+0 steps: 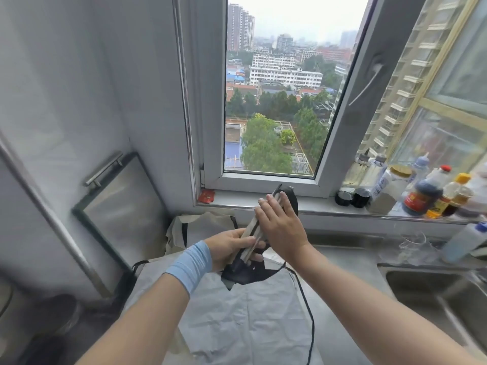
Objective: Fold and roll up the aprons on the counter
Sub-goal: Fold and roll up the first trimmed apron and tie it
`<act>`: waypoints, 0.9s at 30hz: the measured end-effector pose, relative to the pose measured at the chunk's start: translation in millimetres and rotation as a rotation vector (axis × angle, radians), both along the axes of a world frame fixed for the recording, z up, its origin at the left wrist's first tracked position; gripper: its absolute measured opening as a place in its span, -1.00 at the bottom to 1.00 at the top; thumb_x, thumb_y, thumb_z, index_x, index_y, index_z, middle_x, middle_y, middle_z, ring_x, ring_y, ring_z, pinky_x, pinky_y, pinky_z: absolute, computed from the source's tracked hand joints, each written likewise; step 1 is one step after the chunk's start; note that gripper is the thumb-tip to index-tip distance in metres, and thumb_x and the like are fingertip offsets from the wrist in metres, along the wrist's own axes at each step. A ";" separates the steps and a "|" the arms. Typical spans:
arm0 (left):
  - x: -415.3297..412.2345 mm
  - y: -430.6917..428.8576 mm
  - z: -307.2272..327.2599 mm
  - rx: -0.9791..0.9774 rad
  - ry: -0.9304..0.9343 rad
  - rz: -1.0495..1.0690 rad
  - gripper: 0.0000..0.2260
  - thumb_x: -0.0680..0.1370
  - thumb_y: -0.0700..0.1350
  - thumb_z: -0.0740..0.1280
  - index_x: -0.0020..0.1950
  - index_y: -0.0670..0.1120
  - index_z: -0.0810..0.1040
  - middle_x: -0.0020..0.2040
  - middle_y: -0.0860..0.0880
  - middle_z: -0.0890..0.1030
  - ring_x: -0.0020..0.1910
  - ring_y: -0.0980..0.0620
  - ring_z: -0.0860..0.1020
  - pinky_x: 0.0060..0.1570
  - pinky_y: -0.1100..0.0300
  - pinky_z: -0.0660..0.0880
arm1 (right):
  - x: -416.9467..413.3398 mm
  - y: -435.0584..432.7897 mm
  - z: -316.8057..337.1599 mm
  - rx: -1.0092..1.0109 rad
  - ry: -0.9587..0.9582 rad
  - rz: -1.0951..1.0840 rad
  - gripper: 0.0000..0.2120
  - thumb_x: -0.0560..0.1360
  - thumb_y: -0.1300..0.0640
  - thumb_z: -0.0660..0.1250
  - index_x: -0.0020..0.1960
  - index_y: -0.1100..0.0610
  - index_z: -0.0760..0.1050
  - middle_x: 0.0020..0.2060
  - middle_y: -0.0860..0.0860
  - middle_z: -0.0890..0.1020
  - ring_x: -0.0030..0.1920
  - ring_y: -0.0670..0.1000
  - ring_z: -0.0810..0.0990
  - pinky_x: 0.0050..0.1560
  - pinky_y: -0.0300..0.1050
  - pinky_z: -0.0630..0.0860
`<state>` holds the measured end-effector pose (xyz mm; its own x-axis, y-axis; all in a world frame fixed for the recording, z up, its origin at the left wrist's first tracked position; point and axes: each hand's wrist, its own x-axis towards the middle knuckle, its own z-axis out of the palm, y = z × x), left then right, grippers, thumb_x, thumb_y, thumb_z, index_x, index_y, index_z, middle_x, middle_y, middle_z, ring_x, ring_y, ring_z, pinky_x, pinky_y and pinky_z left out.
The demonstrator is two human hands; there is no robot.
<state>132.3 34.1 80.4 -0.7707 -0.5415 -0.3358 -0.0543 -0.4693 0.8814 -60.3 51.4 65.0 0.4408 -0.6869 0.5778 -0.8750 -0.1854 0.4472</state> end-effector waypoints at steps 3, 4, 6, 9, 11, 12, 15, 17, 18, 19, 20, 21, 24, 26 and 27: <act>0.5 5.7 10.2 -0.087 -0.108 -0.013 -0.70 0.54 -0.01 0.36 0.14 -0.20 0.53 -0.14 -0.09 0.63 -0.28 0.05 0.61 -0.30 0.23 0.54 | -9.9 -5.6 7.9 0.008 -0.025 0.003 -0.66 0.54 0.23 0.08 0.14 0.22 0.58 0.14 0.17 0.64 0.21 0.24 0.59 0.34 0.30 0.38; 0.8 6.8 14.5 -0.115 -0.138 -0.019 -0.77 0.57 -0.06 0.33 0.09 -0.21 0.50 -0.24 -0.07 0.59 -0.41 0.11 0.56 -0.44 0.31 0.48 | -13.3 -7.4 9.0 0.018 -0.050 0.003 -0.64 0.51 0.23 0.07 0.15 0.23 0.58 0.14 0.18 0.64 0.20 0.25 0.59 0.32 0.30 0.41; -0.6 6.0 20.6 -0.171 -0.167 -0.013 -0.92 0.60 -0.18 0.31 0.04 -0.18 0.51 -0.30 -0.05 0.55 -0.50 0.14 0.52 -0.55 0.38 0.40 | -17.5 -10.2 12.2 0.046 -0.114 0.017 -0.63 0.46 0.24 0.12 0.19 0.25 0.56 0.18 0.21 0.61 0.22 0.27 0.56 0.31 0.27 0.43; -9.7 1.6 26.4 -0.294 -0.176 0.037 -0.88 0.51 -0.16 0.43 0.03 -0.10 0.59 -0.18 -0.09 0.62 -0.32 0.04 0.60 -0.35 0.24 0.54 | -18.9 -11.7 23.4 0.084 -0.332 0.012 -0.60 0.37 0.35 0.26 0.20 0.26 0.53 0.11 0.23 0.52 0.12 0.29 0.50 0.21 0.23 0.49; -15.8 -1.3 25.3 -0.269 -0.105 0.060 -0.80 0.46 -0.15 0.45 0.07 -0.10 0.60 -0.11 -0.11 0.65 -0.15 -0.04 0.62 -0.13 0.14 0.59 | -15.4 -12.8 33.4 0.113 -0.532 0.053 -0.65 0.37 0.40 0.32 0.13 0.22 0.59 -0.07 0.17 0.51 -0.07 0.23 0.52 -0.08 0.11 0.56; -22.2 -1.7 26.4 -0.261 -0.075 0.082 -0.79 0.44 -0.15 0.46 0.06 -0.10 0.60 -0.12 -0.10 0.65 -0.13 -0.05 0.62 -0.10 0.13 0.58 | -16.6 -14.7 40.2 0.150 -0.633 0.085 -0.69 0.39 0.38 0.34 0.10 0.18 0.61 -0.14 0.14 0.52 -0.14 0.20 0.53 -0.18 0.05 0.55; -44.6 -1.0 33.2 -0.287 -0.093 0.200 -0.66 0.33 -0.08 0.54 0.05 -0.14 0.62 -0.11 -0.09 0.66 -0.13 -0.02 0.63 -0.07 0.14 0.57 | -23.5 -24.3 59.7 0.359 -0.943 0.101 -0.74 0.43 0.29 0.35 0.06 0.08 0.68 -0.15 0.05 0.65 -0.14 0.08 0.62 -0.11 -0.07 0.55; -56.1 -8.6 37.0 -0.359 -0.201 0.319 -0.51 0.25 -0.02 0.58 0.10 -0.16 0.58 -0.04 -0.11 0.65 -0.11 0.01 0.63 -0.10 0.19 0.56 | -29.6 -31.8 72.1 0.460 -1.161 0.059 -0.79 0.43 0.25 0.37 -0.03 0.05 0.71 -0.16 -0.03 0.72 -0.15 -0.05 0.65 -0.10 -0.14 0.56; -60.4 -12.8 41.5 -0.411 -0.266 0.385 -0.39 0.19 0.03 0.60 0.15 -0.15 0.52 0.03 -0.11 0.62 -0.07 0.02 0.62 -0.09 0.21 0.55 | -31.7 -34.5 77.9 0.505 -1.288 0.061 -0.83 0.43 0.24 0.38 -0.09 0.05 0.72 -0.22 -0.06 0.73 -0.20 -0.11 0.65 -0.14 -0.15 0.56; -64.7 -16.7 45.1 -0.463 -0.332 0.435 -0.26 0.13 0.10 0.61 0.21 -0.11 0.44 0.11 -0.09 0.57 0.01 0.02 0.59 -0.03 0.20 0.55 | -33.5 -35.7 84.1 0.556 -1.402 0.070 -0.84 0.43 0.24 0.39 -0.15 0.06 0.72 -0.27 -0.06 0.73 -0.26 -0.13 0.63 -0.19 -0.13 0.57; -68.4 -20.3 48.4 -0.511 -0.393 0.443 -0.15 0.09 0.15 0.61 0.28 -0.05 0.36 0.18 -0.05 0.50 0.10 0.03 0.55 0.06 0.19 0.53 | -35.2 -36.7 90.4 0.625 -1.492 0.085 -0.84 0.43 0.27 0.39 -0.17 0.08 0.72 -0.29 -0.05 0.72 -0.30 -0.12 0.61 -0.22 -0.11 0.58; -72.2 -22.6 52.3 -0.567 -0.436 0.412 -0.10 0.11 0.16 0.60 0.35 0.02 0.29 0.20 0.00 0.45 0.15 0.06 0.51 0.10 0.23 0.50 | -35.8 -37.7 97.1 0.722 -1.552 0.097 -0.85 0.42 0.30 0.40 -0.17 0.11 0.72 -0.29 0.00 0.73 -0.30 -0.09 0.62 -0.21 -0.07 0.61; -84.8 -26.1 63.3 -0.619 -0.405 0.248 -0.39 0.35 -0.08 0.54 0.33 -0.01 0.38 0.02 0.04 0.58 -0.03 0.15 0.57 -0.08 0.37 0.53 | -34.3 -42.9 114.3 0.902 -1.563 0.096 -0.91 0.41 0.30 0.45 -0.13 0.18 0.72 -0.26 0.07 0.72 -0.31 -0.04 0.61 -0.23 -0.09 0.61; -88.3 -29.9 64.5 -0.529 -0.296 0.241 -0.58 0.36 -0.12 0.52 0.19 -0.04 0.55 0.00 -0.02 0.66 0.01 0.05 0.62 0.14 0.14 0.55 | -35.9 -50.2 122.5 0.886 -1.518 0.045 -0.91 0.42 0.27 0.44 -0.21 0.16 0.71 -0.34 0.06 0.68 -0.38 -0.06 0.55 -0.38 -0.18 0.53; -87.6 -32.9 63.8 -0.490 -0.260 0.260 -0.62 0.33 -0.10 0.53 0.12 -0.06 0.59 -0.01 -0.05 0.67 0.03 -0.01 0.63 0.21 0.04 0.52 | -37.8 -53.6 126.5 0.879 -1.476 0.012 -0.89 0.41 0.25 0.43 -0.25 0.17 0.71 -0.37 0.08 0.67 -0.42 -0.06 0.52 -0.43 -0.22 0.48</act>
